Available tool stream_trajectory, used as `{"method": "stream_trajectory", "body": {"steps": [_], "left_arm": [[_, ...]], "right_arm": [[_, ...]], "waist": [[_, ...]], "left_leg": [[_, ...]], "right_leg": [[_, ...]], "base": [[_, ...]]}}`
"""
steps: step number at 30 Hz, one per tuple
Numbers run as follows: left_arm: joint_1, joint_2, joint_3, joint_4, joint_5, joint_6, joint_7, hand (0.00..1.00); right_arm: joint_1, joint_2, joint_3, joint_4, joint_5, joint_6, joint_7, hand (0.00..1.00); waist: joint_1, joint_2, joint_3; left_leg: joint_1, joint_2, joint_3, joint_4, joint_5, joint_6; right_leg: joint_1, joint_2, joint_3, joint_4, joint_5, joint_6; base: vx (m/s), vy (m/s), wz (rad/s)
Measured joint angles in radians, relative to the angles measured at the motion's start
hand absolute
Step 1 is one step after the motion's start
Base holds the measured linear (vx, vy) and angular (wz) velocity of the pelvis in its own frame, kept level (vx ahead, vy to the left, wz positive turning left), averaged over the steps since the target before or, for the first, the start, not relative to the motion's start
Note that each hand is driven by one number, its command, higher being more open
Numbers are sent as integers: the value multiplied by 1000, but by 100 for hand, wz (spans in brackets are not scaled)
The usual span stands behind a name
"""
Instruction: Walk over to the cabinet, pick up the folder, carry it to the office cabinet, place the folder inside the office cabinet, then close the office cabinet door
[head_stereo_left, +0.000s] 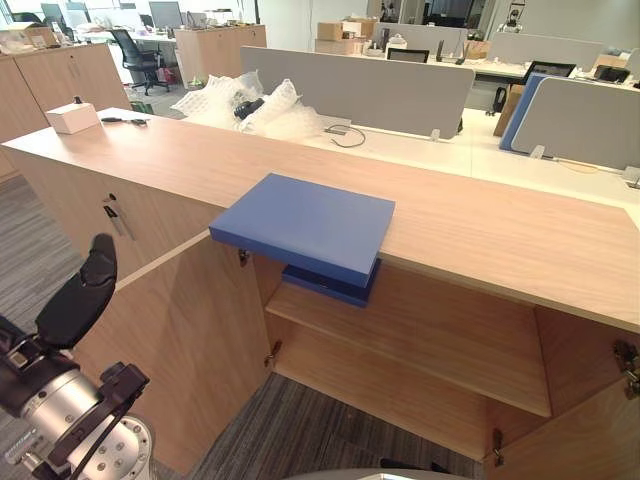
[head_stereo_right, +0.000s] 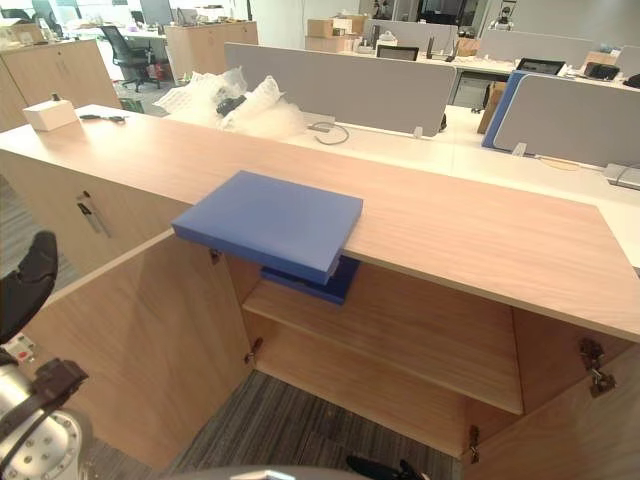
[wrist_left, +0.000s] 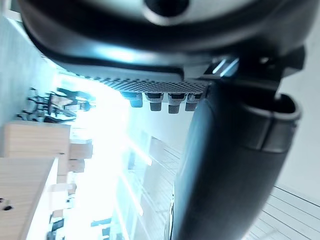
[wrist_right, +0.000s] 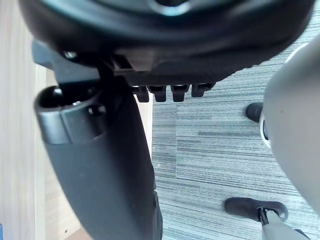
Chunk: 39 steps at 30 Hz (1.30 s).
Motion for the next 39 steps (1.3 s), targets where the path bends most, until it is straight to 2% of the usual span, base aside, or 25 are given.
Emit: {"method": "stream_trajectory", "body": {"steps": [2,7,10,17,28,39], "left_arm": [[0,75,-44,-10,50,-3,-30,100],[2,298,-142,-1,299,-27,-163,100],[8,370,-160,38,419,-56,-187,100],[22,459,-162,104,538,-79,-239,100],[-3,548,-161,151,588,-84,-239,100],[-62,566,-178,254,588,-81,-252,100]], "right_arm": [[-7,-1,-17,7,-1,-2,0,100],[-29,-15,-23,44,-40,-12,10,100],[-30,-22,-17,55,-43,-25,23,100],[-33,-41,-15,82,-78,-31,36,100],[-31,-45,-26,82,-78,-35,41,100],[-20,-45,-45,81,-79,-35,45,100]], "waist": [[-1,8,-3],[-5,21,-2],[-3,22,-1],[4,27,4],[11,31,7],[-1,27,6]], "left_leg": [[0,-1,-1,-1,0,0],[-1,3,2,-6,0,0],[2,7,6,-9,1,1],[11,17,15,-20,1,0],[28,23,35,-32,1,0],[48,30,65,-46,1,0]], "right_leg": [[0,2,1,-1,0,-1],[-3,14,9,-12,3,-6],[-2,21,14,-20,3,-8],[0,32,34,-27,0,-17],[-3,32,56,-25,-1,-19],[-8,33,89,-24,-1,-20]], "base": [[0,0,0],[-13,-15,-3],[-4,-26,-5],[-7,-24,-4],[-29,-6,-6],[-24,-1,-9]]}}
